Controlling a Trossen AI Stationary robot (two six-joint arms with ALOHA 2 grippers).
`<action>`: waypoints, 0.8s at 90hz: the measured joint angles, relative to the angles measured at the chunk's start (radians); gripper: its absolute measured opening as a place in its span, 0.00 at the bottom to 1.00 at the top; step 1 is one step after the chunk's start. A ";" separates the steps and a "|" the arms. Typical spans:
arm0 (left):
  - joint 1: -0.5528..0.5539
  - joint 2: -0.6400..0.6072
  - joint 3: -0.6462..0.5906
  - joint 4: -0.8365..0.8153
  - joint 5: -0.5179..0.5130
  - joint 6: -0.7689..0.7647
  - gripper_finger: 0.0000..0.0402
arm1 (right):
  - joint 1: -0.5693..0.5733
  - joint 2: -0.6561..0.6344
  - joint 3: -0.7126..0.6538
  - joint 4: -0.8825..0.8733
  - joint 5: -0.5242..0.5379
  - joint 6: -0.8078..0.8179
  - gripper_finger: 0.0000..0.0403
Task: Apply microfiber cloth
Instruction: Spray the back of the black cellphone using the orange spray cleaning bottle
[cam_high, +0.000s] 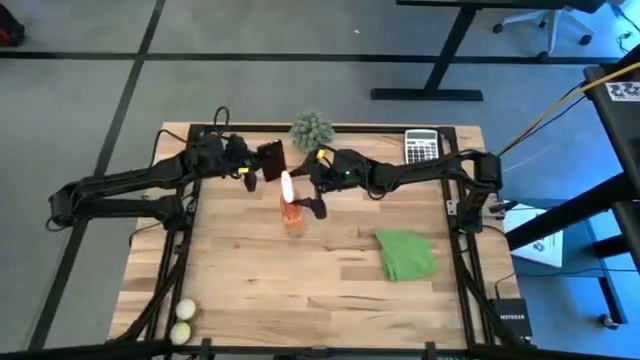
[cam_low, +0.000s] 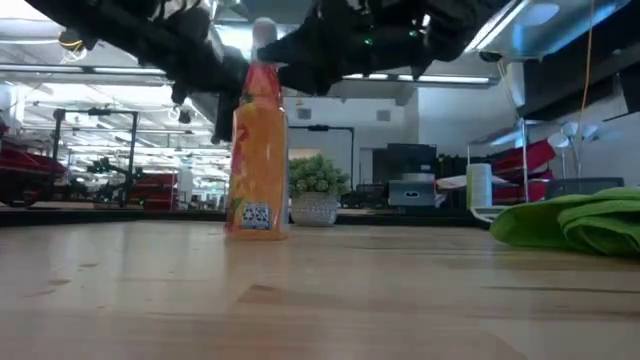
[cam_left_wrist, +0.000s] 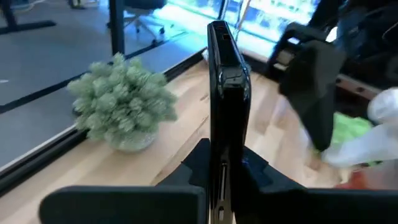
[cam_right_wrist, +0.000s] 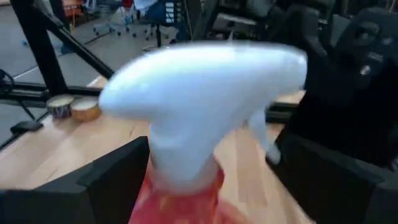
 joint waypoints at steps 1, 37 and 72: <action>0.000 0.000 0.000 0.000 0.000 0.000 0.02 | 0.000 0.003 0.005 0.000 0.001 -0.002 0.87; -0.021 0.002 0.000 0.075 0.059 0.012 0.02 | 0.000 0.029 0.044 -0.034 -0.098 -0.046 0.87; -0.072 0.003 0.001 0.144 0.116 0.036 0.02 | 0.000 0.029 0.044 -0.044 -0.099 -0.064 0.83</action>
